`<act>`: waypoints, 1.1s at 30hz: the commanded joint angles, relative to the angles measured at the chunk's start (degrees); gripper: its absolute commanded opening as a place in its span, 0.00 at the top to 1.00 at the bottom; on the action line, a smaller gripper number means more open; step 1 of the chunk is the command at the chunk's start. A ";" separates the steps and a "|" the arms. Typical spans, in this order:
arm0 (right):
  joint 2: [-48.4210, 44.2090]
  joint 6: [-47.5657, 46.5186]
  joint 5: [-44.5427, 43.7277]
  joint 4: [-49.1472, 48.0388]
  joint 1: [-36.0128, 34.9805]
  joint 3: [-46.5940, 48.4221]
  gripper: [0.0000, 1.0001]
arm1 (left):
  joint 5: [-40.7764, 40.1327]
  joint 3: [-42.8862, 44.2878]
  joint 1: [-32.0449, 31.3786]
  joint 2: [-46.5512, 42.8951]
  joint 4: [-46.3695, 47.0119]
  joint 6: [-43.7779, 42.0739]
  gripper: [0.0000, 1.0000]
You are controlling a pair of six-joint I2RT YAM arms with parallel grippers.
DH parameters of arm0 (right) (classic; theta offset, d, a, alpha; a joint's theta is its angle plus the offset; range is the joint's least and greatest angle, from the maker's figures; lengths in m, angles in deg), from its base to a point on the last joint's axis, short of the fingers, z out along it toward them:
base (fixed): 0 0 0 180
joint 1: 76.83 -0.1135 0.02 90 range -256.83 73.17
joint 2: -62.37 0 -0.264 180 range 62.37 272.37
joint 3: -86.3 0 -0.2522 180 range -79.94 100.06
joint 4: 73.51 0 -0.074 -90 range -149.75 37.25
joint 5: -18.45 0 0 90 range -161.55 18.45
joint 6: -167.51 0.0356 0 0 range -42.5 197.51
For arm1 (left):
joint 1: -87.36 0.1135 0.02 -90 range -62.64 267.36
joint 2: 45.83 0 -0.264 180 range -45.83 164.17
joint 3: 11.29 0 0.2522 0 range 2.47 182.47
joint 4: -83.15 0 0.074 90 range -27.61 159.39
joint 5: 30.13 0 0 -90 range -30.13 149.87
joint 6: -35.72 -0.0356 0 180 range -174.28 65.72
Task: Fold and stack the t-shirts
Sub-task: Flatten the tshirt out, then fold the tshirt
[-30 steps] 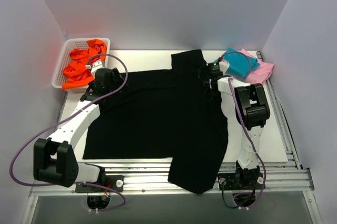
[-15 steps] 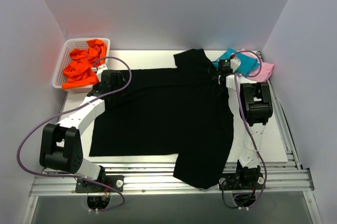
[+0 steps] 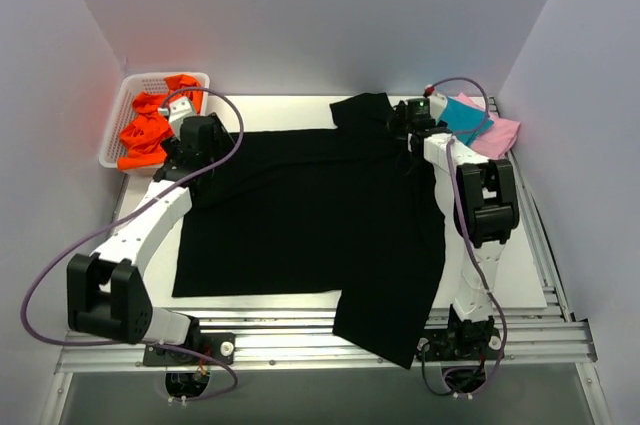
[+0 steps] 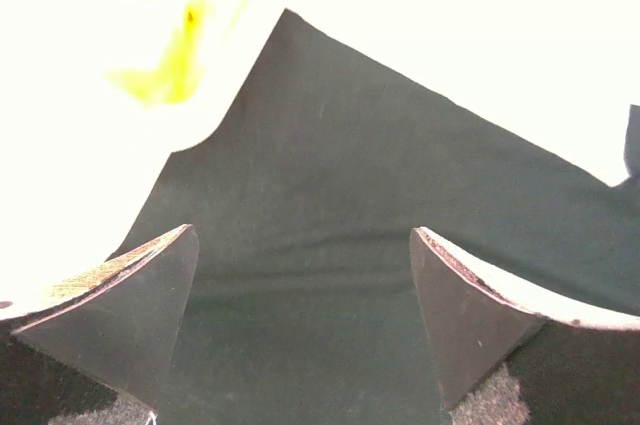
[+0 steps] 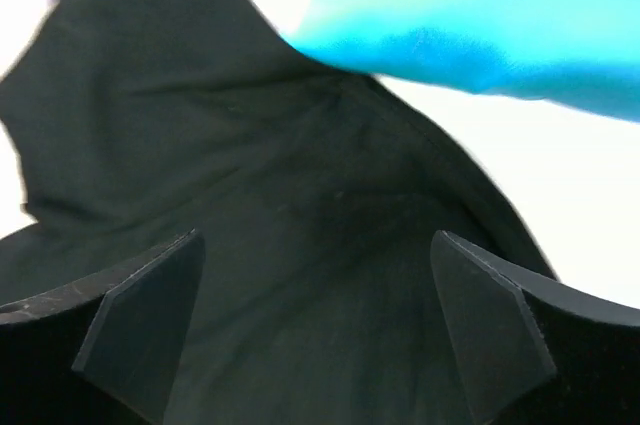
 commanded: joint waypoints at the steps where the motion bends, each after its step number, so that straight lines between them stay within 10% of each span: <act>1: -15.30 -3.69 -11.31 4.51 -3.21 2.11 0.09 | -5.55 2.42 -2.03 -9.36 1.78 -2.54 0.05; 15: -58.92 20.88 -26.92 27.63 -33.95 -38.49 0.11 | -5.90 -19.19 -19.26 -37.84 -12.09 13.35 0.05; 25: -44.43 59.43 -29.71 49.31 -68.56 -42.11 0.08 | -5.29 -23.51 -24.63 -40.75 -16.93 14.95 0.04; 33: -31.69 72.94 -25.16 57.60 -84.16 -37.45 0.09 | -4.32 -25.01 -25.42 -41.54 -17.37 14.42 0.04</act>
